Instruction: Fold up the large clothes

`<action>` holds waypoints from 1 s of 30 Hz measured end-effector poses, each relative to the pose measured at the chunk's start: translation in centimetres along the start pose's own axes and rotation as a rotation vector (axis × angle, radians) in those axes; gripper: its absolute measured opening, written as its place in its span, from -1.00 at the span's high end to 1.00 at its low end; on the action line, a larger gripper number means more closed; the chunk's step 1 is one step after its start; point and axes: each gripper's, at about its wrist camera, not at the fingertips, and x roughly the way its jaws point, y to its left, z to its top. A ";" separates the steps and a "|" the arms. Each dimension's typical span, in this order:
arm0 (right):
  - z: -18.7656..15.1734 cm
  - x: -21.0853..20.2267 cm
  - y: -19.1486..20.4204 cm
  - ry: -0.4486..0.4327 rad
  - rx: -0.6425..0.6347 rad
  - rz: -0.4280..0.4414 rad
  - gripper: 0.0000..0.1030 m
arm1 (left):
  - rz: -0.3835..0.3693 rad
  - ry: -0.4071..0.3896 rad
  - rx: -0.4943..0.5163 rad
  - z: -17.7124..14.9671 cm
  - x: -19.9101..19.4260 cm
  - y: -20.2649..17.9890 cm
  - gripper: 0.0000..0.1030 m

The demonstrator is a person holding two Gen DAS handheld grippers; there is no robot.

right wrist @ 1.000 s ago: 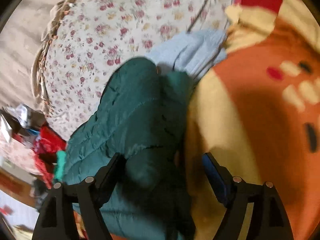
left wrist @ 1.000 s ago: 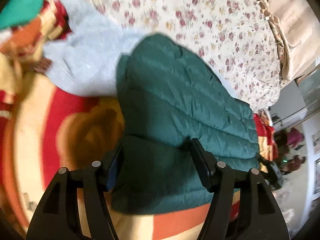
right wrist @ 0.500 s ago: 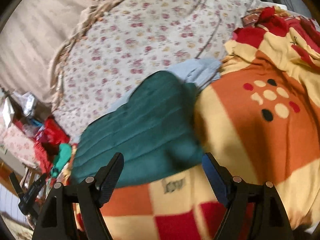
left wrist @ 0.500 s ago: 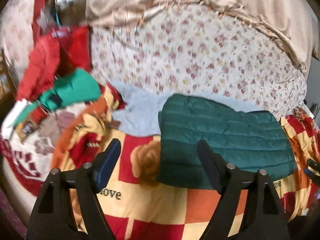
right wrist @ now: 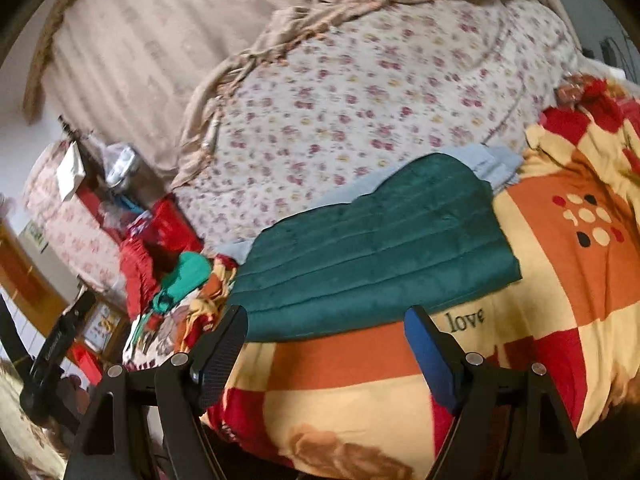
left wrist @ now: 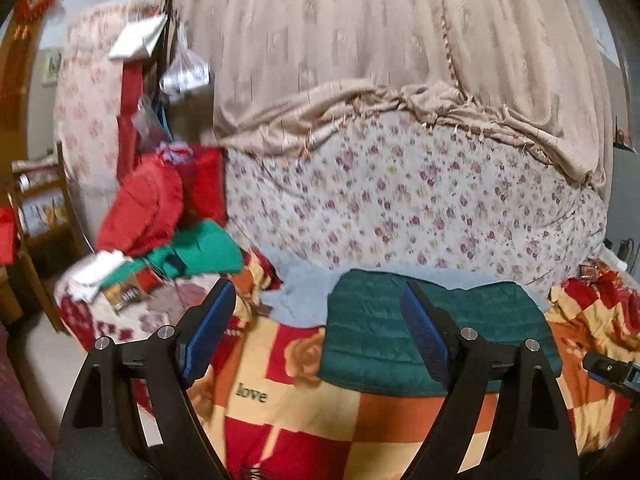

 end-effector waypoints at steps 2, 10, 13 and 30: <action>-0.4 -0.8 1.0 -0.002 -0.019 0.000 -0.52 | 0.005 -0.024 0.009 -0.1 -1.3 0.0 -0.67; -0.9 -5.4 5.2 -0.095 -0.132 -0.048 -0.53 | -0.030 -0.100 -0.010 -0.2 -6.0 0.3 -0.96; -1.1 -6.7 6.1 -0.155 -0.178 -0.114 -0.65 | -0.054 -0.098 -0.013 -0.1 -6.9 0.2 -0.96; -4.4 -1.3 3.8 -0.027 -0.269 -0.364 -0.67 | -0.224 0.090 0.101 -5.5 -5.6 -6.2 -0.97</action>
